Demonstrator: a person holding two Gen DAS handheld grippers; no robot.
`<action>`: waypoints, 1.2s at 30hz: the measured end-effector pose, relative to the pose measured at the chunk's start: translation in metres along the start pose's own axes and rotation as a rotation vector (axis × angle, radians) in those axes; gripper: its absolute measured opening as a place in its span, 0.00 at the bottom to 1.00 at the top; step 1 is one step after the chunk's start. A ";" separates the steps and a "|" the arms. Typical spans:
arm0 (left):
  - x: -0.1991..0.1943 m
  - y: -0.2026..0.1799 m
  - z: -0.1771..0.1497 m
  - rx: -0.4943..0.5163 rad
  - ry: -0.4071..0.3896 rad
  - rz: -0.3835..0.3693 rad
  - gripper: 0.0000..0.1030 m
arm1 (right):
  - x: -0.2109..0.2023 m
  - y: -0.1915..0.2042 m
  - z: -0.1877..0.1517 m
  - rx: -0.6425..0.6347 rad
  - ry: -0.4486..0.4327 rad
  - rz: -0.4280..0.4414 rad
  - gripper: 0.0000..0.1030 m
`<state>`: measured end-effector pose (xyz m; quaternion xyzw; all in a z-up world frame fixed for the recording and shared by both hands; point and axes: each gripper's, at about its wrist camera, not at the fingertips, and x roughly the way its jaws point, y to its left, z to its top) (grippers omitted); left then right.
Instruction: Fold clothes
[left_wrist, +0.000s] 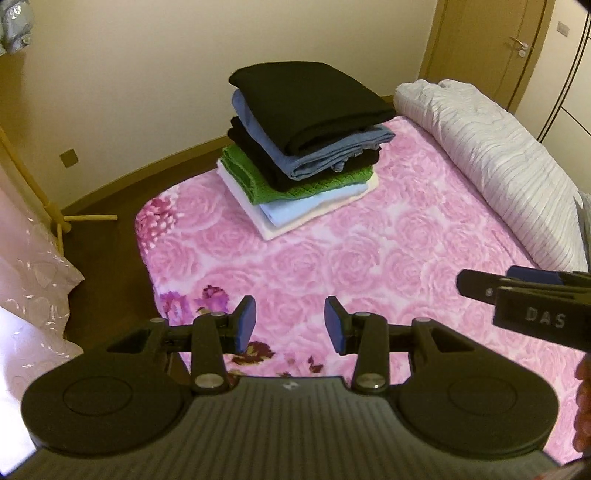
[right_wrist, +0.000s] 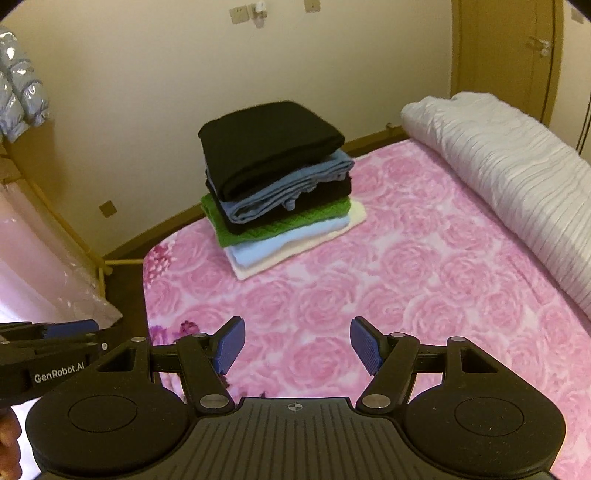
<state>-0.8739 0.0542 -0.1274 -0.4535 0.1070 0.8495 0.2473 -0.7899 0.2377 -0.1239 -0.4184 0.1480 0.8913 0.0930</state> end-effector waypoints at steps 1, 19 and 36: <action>0.003 -0.002 0.002 0.000 0.001 -0.002 0.35 | 0.004 -0.002 0.001 -0.001 0.008 0.003 0.65; 0.063 -0.014 0.041 0.038 0.019 0.025 0.35 | 0.067 -0.035 0.034 0.067 0.094 0.006 0.65; 0.081 0.008 0.058 0.024 -0.030 0.064 0.35 | 0.109 -0.014 0.057 0.043 0.125 0.043 0.65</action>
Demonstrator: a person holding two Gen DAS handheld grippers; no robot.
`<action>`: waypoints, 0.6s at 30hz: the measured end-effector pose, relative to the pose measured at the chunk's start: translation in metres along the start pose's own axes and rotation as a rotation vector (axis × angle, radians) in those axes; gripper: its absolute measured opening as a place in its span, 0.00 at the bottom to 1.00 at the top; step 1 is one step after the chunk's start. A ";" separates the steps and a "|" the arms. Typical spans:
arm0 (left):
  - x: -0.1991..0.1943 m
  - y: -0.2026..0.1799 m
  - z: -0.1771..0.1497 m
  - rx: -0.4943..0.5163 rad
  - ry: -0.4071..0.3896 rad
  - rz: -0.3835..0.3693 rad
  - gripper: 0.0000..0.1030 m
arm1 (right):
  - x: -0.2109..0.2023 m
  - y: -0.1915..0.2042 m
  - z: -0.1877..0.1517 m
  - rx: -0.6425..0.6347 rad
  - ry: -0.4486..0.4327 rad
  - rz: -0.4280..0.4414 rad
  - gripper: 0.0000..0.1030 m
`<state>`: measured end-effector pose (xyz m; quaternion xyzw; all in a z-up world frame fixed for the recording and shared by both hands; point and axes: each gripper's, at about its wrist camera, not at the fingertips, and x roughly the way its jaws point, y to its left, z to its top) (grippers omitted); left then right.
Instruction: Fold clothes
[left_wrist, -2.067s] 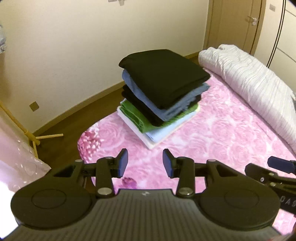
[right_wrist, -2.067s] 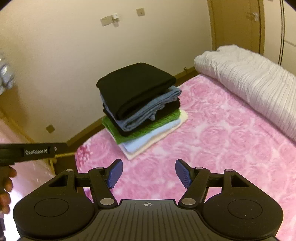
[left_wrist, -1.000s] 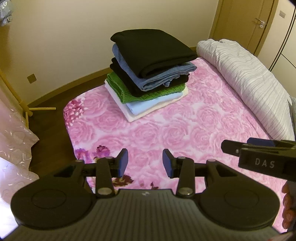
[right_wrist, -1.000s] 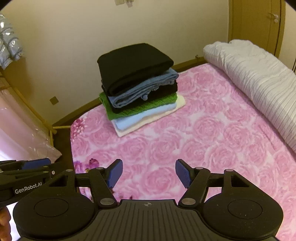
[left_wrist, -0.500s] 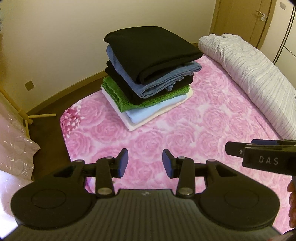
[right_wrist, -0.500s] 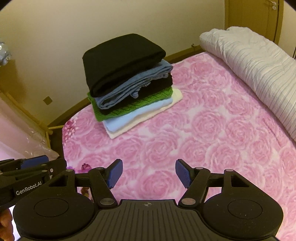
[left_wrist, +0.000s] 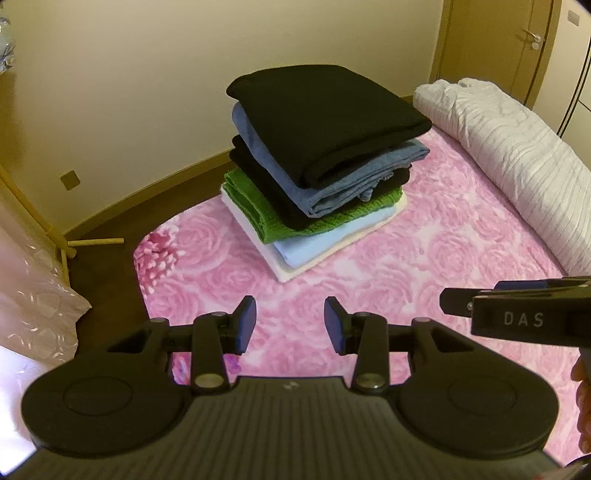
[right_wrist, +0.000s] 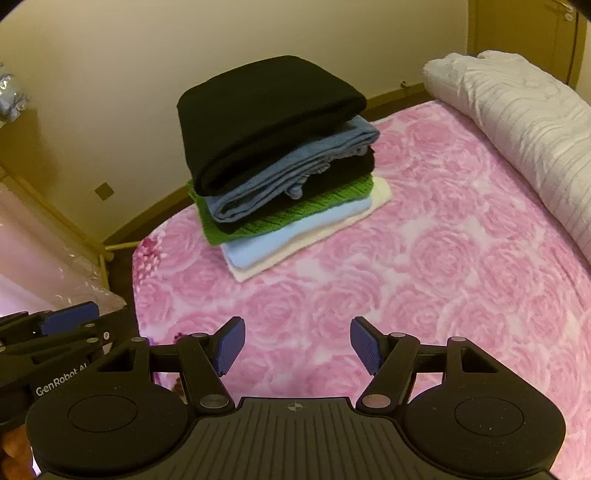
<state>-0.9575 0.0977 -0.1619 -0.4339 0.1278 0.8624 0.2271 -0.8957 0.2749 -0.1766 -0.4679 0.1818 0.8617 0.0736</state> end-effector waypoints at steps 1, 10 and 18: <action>-0.001 0.001 0.000 -0.002 -0.005 -0.001 0.35 | 0.001 0.002 0.000 -0.002 0.000 0.001 0.65; -0.010 0.009 -0.001 -0.039 -0.033 -0.013 0.35 | -0.003 0.009 -0.002 -0.008 -0.002 -0.002 0.65; -0.024 0.013 -0.001 -0.034 -0.039 0.003 0.35 | -0.018 0.016 -0.004 -0.011 -0.031 -0.014 0.65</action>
